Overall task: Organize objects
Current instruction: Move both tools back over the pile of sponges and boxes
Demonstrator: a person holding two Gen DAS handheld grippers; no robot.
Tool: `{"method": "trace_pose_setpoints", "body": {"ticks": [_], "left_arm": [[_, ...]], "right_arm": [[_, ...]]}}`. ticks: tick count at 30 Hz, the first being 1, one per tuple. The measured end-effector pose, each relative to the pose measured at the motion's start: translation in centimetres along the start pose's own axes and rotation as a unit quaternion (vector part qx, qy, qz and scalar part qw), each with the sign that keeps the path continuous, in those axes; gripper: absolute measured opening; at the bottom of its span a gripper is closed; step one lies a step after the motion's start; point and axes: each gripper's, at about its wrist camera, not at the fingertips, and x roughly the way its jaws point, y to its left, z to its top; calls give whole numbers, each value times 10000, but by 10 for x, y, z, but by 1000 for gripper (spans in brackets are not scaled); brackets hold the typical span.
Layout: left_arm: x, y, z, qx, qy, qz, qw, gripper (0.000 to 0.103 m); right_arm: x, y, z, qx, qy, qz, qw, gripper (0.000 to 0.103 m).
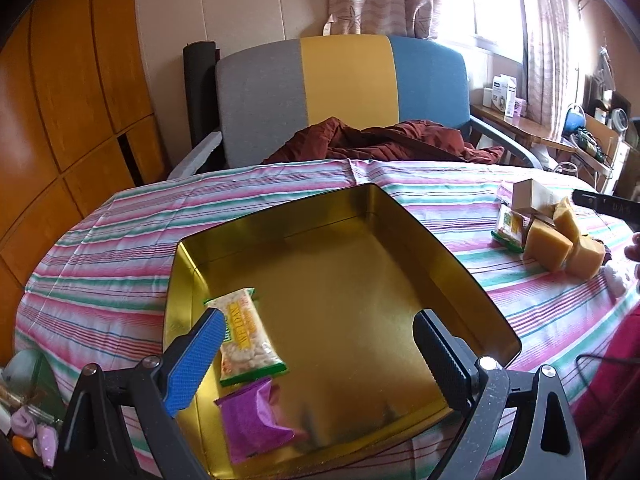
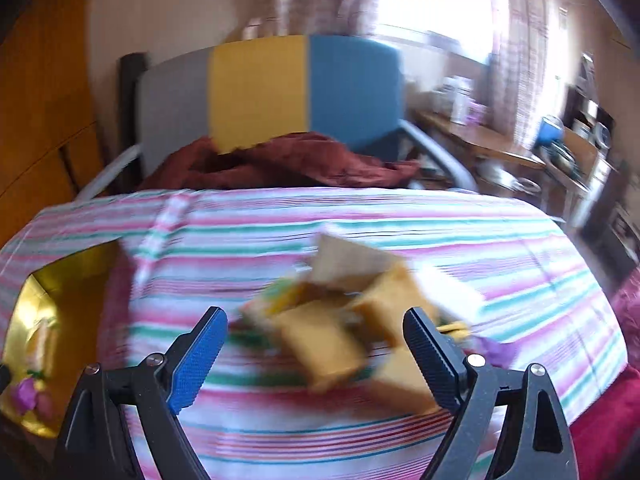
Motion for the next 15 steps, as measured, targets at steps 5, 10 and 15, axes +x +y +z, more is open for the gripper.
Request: {"method": "trace_pose_setpoints", "body": {"ticks": [5,10,15], "left_arm": [[6,-8,9,80,35,-92,9999,95],[11,-26,25,210,9,-296,9993,95],[19,-55,45,351,16,-680,9971,95]], "right_arm": [[17,-73,-3,1128,172,-253,9932,91],[24,-119,-13,2384,340,32,9706,91],[27,-125,-17,2623,468,167,9637,91]]}}
